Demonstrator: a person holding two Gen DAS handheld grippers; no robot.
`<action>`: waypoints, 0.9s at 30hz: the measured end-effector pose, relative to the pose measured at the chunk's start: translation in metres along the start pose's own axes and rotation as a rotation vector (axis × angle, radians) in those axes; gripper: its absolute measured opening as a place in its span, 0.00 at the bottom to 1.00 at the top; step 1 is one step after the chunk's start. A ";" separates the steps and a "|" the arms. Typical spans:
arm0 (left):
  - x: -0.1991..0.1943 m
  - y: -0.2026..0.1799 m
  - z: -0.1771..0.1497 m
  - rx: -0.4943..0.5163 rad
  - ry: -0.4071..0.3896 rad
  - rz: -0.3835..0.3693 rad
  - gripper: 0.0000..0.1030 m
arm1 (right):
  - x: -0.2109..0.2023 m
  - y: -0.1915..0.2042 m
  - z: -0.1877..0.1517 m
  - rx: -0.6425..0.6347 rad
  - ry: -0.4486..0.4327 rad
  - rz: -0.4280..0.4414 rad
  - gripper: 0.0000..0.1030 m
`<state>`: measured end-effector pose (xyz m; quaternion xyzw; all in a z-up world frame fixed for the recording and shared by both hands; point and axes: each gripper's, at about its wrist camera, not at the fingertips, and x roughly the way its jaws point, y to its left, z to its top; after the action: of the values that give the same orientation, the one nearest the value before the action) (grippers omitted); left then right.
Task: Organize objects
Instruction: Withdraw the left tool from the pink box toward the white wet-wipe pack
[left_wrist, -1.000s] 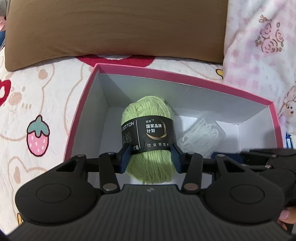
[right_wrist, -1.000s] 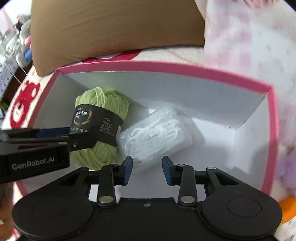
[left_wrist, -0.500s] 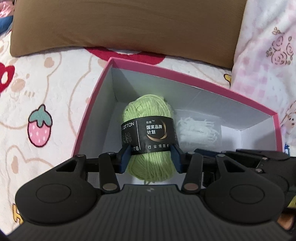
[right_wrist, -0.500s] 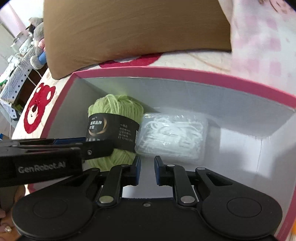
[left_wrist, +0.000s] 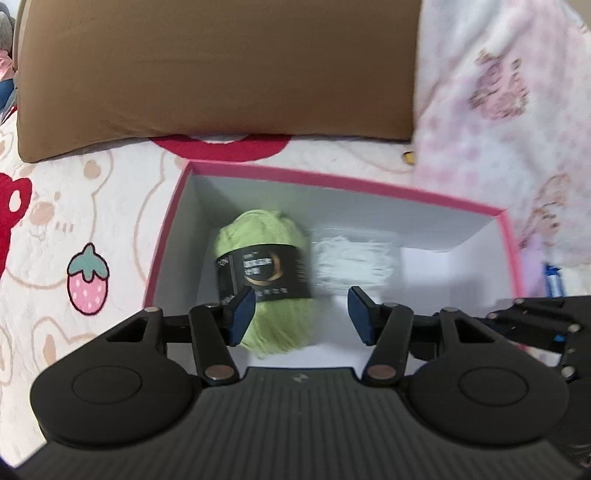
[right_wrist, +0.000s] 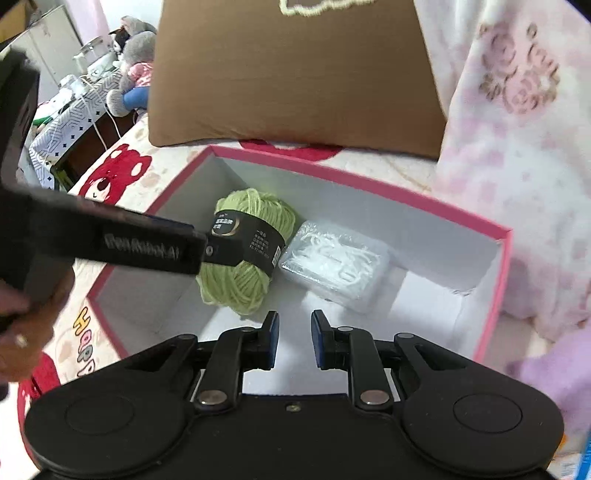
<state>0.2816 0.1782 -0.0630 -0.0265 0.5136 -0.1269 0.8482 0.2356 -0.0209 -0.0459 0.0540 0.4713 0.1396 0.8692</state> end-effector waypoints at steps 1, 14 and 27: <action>-0.007 -0.004 0.001 -0.001 0.006 -0.007 0.55 | -0.007 0.000 0.000 0.004 -0.006 0.006 0.24; -0.105 -0.036 -0.018 0.013 -0.006 -0.075 0.61 | -0.086 0.017 -0.012 0.010 -0.065 0.048 0.30; -0.150 -0.056 -0.069 0.074 0.015 -0.113 0.63 | -0.138 0.024 -0.039 -0.007 -0.060 -0.008 0.38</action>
<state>0.1447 0.1662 0.0438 -0.0231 0.5127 -0.1939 0.8361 0.1272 -0.0400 0.0490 0.0535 0.4447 0.1361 0.8837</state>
